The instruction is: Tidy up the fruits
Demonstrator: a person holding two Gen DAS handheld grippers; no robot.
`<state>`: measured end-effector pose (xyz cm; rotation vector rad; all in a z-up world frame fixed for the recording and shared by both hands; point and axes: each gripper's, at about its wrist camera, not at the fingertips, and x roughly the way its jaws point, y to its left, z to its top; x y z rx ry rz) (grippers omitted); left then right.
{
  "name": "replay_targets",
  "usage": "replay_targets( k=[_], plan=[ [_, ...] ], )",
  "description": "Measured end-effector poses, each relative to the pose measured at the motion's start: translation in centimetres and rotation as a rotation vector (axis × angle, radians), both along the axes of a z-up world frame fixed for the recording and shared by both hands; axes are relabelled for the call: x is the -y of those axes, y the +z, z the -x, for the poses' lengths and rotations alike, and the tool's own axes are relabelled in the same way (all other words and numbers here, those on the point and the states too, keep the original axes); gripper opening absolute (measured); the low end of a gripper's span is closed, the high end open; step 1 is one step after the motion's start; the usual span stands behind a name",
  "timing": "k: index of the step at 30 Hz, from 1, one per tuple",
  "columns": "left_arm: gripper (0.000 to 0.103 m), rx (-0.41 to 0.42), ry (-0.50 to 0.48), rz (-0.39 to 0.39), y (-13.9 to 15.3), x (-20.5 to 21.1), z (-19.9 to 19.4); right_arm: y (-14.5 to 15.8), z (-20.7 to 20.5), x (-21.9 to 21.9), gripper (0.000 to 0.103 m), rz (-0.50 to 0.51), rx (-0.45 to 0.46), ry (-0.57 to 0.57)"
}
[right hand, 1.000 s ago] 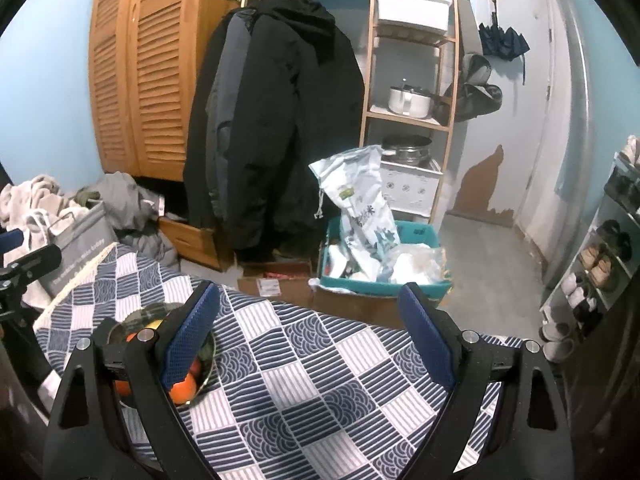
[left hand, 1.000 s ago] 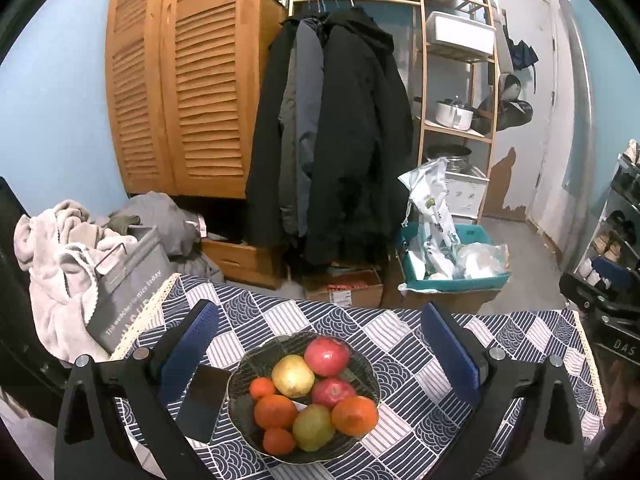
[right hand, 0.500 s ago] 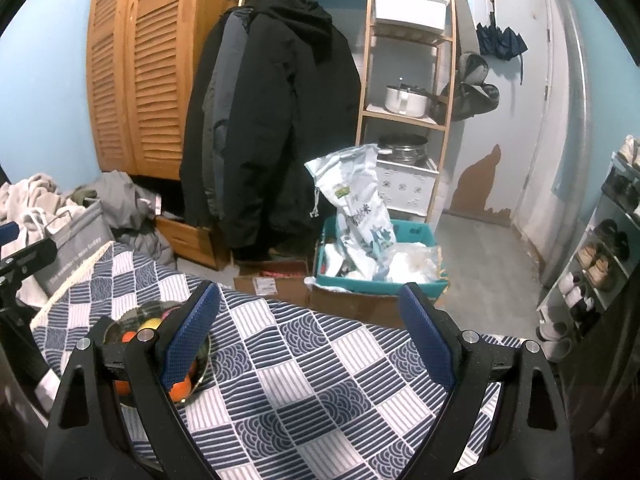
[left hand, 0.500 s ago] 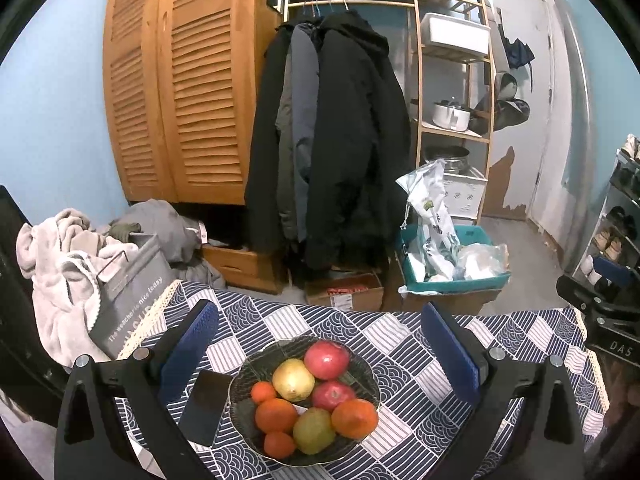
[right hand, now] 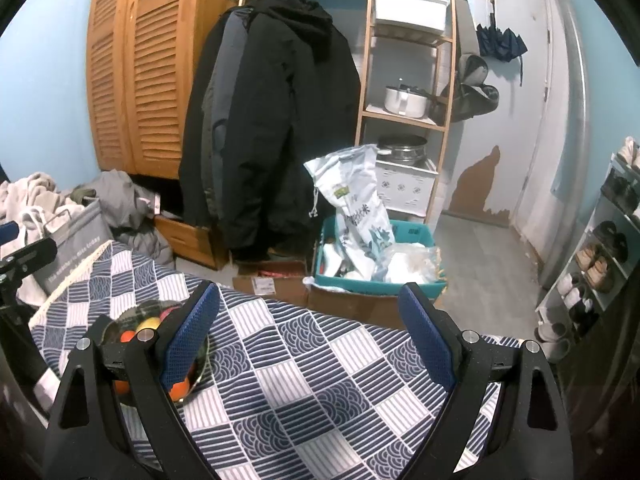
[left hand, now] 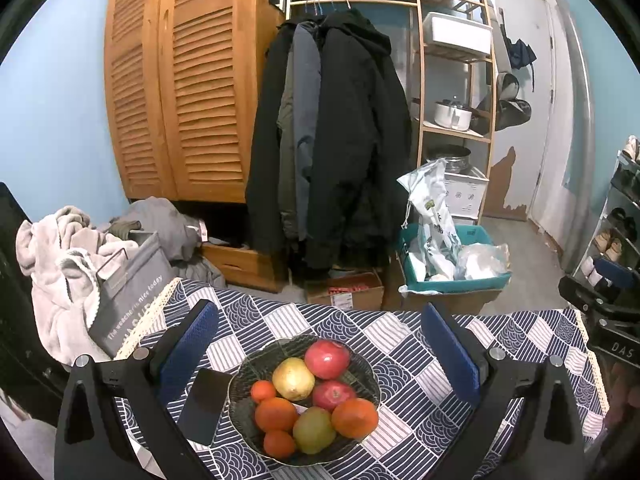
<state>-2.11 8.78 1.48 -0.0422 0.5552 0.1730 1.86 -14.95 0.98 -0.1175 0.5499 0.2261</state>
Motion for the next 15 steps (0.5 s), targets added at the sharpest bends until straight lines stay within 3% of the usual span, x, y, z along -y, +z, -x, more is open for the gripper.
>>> replay_targets(
  k=[15],
  plan=[
    [0.102, 0.005, 0.003, -0.003, 0.05, 0.02, -0.06, 0.01, 0.00, 0.02, 0.090, 0.003, 0.002, 0.000]
  ],
)
